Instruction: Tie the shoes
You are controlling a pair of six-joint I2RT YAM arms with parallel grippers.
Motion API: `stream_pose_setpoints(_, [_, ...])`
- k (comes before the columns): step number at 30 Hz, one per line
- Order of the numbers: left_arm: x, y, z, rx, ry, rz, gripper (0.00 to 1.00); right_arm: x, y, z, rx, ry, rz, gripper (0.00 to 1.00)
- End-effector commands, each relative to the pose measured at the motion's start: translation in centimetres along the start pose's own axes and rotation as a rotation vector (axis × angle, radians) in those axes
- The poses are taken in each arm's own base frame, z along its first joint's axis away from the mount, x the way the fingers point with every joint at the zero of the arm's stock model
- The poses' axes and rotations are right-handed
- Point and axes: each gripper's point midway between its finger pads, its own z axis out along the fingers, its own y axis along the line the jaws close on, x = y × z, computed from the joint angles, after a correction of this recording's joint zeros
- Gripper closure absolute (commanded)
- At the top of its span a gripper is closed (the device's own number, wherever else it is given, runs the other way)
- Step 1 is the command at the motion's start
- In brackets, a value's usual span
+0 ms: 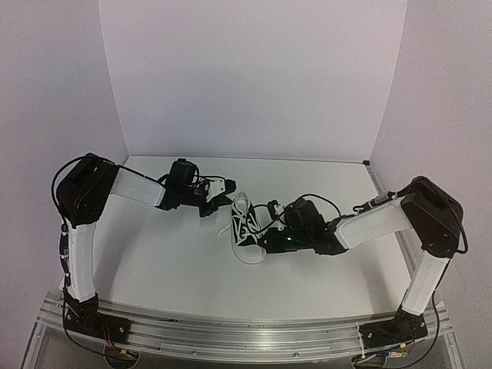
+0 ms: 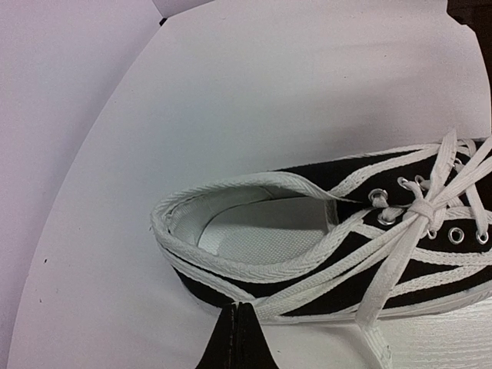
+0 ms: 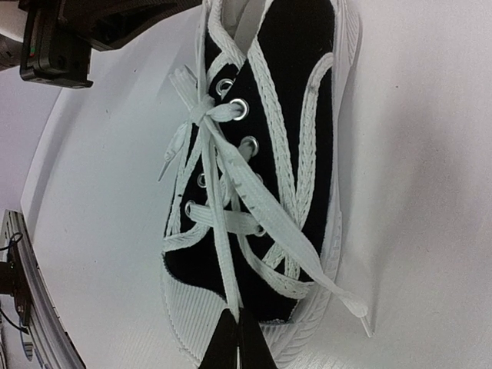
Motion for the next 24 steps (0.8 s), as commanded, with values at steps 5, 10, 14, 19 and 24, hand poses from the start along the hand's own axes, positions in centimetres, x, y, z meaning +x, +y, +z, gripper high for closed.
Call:
stream_pose_setpoints(5, [-3.5, 4.9, -2.3, -0.128, -0.052, 0.063, 1.00, 1.8, -0.4, -0.4, 0.009, 0.067, 0.023, 1.00])
stream_pose_setpoints(10, [-2.9, 4.3, -2.3, -0.117, -0.039, 0.062, 1.00, 2.7, -0.8, -0.3, 0.018, 0.087, 0.033, 1.00])
stream_pose_setpoints(14, [-2.7, 4.4, -2.2, -0.121, -0.031, 0.068, 1.00, 3.0, -0.6, 0.0, 0.012, 0.098, 0.033, 1.00])
stream_pose_setpoints(19, [-2.7, 4.5, -2.1, -0.123, -0.030, 0.069, 1.00, 3.7, -0.8, 0.1, 0.023, 0.109, 0.041, 1.00])
stream_pose_setpoints(24, [-2.7, 4.4, -2.1, -0.122, -0.032, 0.061, 1.00, 4.0, -0.4, 0.4, 0.017, 0.115, 0.036, 1.00])
